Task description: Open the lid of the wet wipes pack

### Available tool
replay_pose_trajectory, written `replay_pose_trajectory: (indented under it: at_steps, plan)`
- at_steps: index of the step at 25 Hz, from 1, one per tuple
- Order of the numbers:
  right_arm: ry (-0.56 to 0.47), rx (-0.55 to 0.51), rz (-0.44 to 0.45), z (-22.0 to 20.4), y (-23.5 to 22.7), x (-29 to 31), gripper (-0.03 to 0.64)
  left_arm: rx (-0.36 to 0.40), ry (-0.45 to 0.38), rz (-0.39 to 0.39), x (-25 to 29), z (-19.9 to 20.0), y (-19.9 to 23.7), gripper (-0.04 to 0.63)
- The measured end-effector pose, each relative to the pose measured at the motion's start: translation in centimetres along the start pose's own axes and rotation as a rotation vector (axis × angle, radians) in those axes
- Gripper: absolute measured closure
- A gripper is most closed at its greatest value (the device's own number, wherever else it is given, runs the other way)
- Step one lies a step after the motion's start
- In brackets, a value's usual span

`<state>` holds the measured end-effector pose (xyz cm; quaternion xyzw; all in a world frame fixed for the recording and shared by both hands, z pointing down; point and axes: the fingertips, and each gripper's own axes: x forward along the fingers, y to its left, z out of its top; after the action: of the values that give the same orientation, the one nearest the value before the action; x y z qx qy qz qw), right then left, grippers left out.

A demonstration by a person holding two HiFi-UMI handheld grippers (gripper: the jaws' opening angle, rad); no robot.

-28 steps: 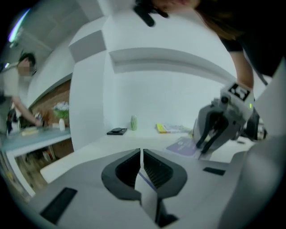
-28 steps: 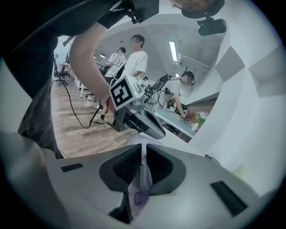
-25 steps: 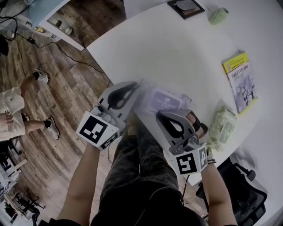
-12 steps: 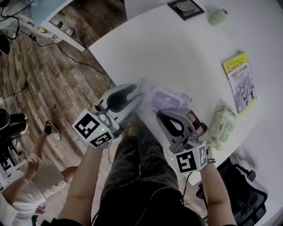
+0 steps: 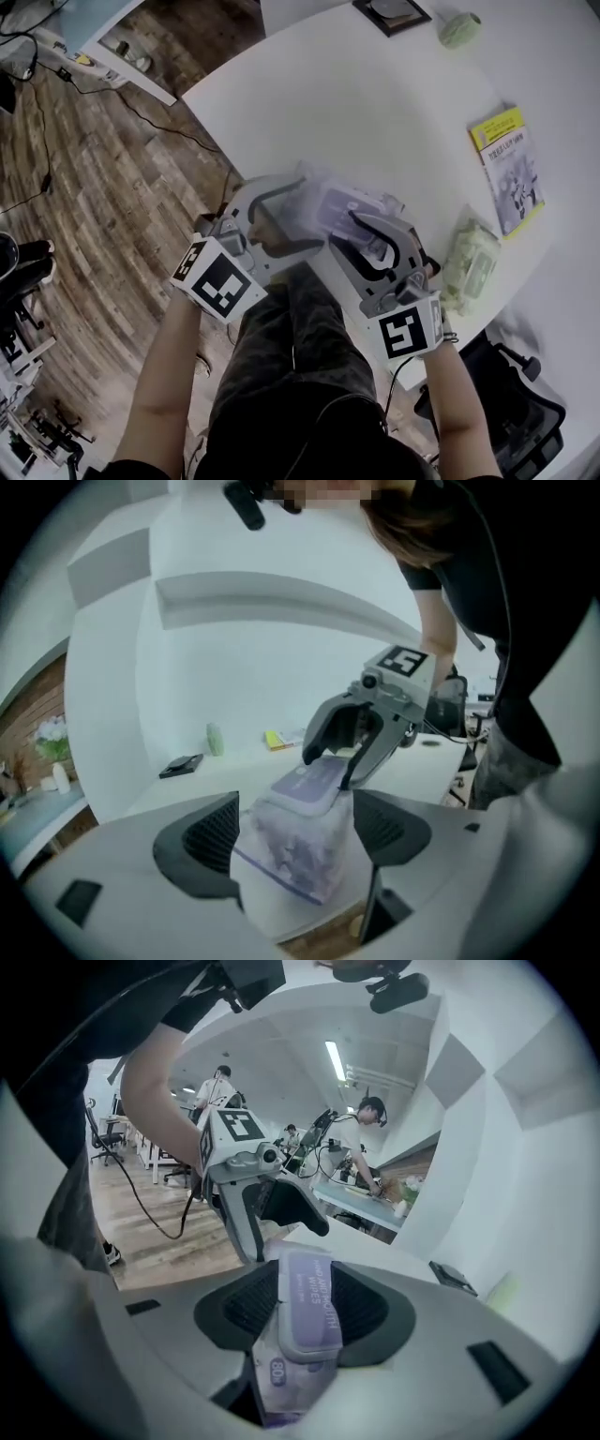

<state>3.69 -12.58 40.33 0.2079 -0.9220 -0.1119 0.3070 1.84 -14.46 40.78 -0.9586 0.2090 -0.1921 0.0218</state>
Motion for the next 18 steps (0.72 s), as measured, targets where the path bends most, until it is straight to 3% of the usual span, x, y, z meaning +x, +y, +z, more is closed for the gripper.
replay_pose_trajectory:
  at_steps: [4,9,12,18]
  plan:
    - [0.018,-0.031,0.026,0.0,-0.1,0.1,0.428,0.086,0.045,-0.049,1.1,-0.3,-0.5,0.227]
    - [0.017,0.046,0.071,-0.2,-0.6,0.3,0.383,0.044,0.032,-0.106,1.4,-0.6,-0.6,0.227]
    - [0.008,-0.008,0.071,-0.1,-0.3,0.4,0.382,0.046,0.032,-0.113,1.7,-0.7,-0.8,0.227]
    - [0.003,-0.041,0.143,0.3,0.9,0.3,0.5,0.077,0.032,-0.09,1.9,-0.9,-0.9,0.229]
